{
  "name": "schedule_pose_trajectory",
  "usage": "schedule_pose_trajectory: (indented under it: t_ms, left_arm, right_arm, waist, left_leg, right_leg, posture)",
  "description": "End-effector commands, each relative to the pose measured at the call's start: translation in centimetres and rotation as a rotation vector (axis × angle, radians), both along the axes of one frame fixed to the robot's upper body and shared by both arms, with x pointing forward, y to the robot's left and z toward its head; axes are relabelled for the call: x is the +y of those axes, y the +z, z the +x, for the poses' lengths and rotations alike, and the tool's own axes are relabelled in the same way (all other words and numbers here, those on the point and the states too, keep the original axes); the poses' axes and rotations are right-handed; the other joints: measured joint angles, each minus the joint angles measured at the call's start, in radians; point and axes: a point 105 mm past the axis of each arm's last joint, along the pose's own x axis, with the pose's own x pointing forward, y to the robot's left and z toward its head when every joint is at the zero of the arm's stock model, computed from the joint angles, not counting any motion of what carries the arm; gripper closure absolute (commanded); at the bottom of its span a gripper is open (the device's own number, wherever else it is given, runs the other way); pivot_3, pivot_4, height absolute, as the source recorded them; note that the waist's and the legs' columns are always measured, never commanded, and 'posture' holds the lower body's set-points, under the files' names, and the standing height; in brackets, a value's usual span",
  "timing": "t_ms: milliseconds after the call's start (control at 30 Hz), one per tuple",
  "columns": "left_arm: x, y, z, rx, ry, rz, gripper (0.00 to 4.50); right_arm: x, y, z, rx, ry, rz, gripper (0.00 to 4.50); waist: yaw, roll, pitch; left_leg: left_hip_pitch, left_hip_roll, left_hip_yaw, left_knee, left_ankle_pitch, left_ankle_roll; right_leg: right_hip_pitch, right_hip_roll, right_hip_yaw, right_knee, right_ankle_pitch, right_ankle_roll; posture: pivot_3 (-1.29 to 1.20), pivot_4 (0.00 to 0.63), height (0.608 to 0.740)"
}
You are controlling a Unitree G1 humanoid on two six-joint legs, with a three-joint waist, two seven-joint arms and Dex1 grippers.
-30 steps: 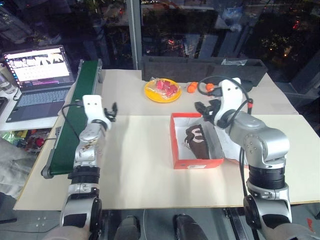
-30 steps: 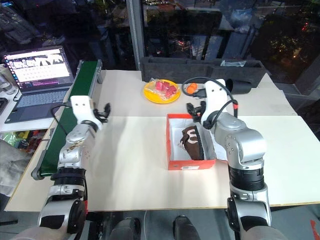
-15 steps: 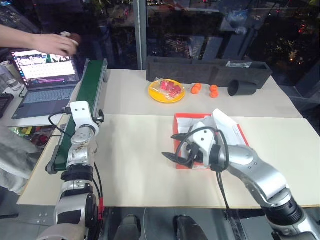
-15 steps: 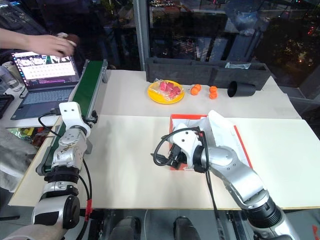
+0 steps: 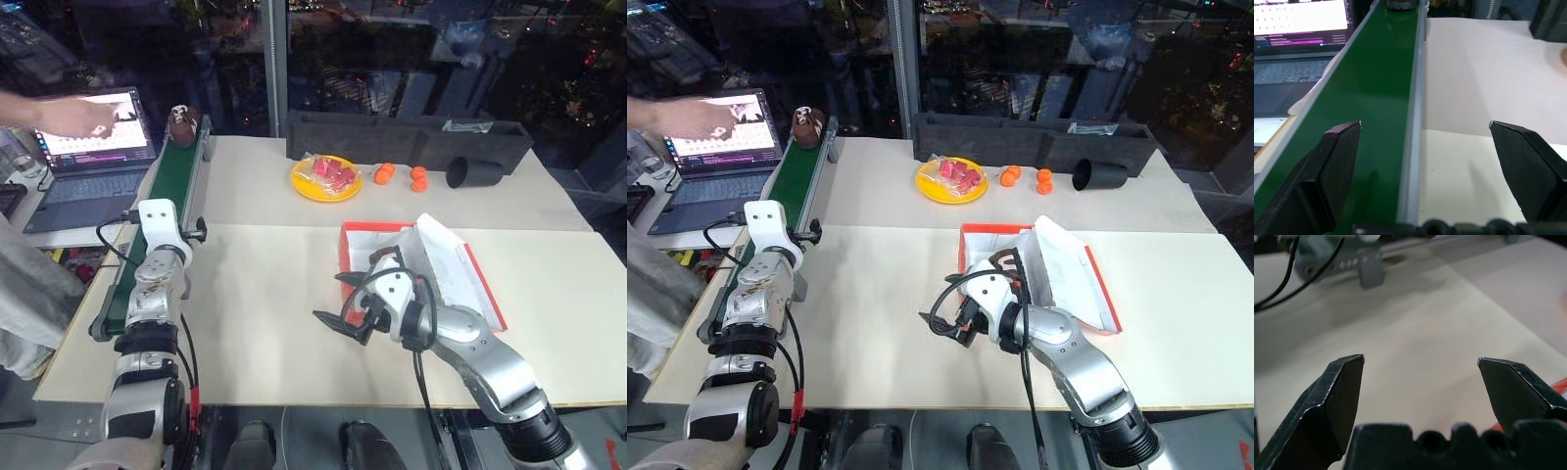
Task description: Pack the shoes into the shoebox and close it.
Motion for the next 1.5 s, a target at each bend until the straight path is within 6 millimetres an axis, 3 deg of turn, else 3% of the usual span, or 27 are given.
schedule_pose_trajectory:
  t_ms: [33,1500]
  left_arm:
    - [0.7,2.2,0.3,-0.052,0.024,0.033,0.0]
    - [3.4,1.6,-0.2,-0.01,0.136,0.057,0.0]
  right_arm:
    - [-0.1,1.2,0.2,-0.022,-0.01,0.032,0.09]
    - [-0.3,1.7,1.0,-0.005,-0.052,0.07,0.09]
  waist:
    - [0.0,0.0,0.0]
    - [0.0,0.0,0.0]
  left_leg:
    - [0.0,0.0,0.0,0.0,0.0,0.0]
    - [0.0,0.0,0.0,0.0,0.0,0.0]
  right_leg:
    - [0.0,0.0,0.0,0.0,0.0,0.0]
    - [0.0,0.0,0.0,0.001,0.0,0.0]
  posture:
    - [0.0,0.15,0.713]
    - [0.0,0.15,0.713]
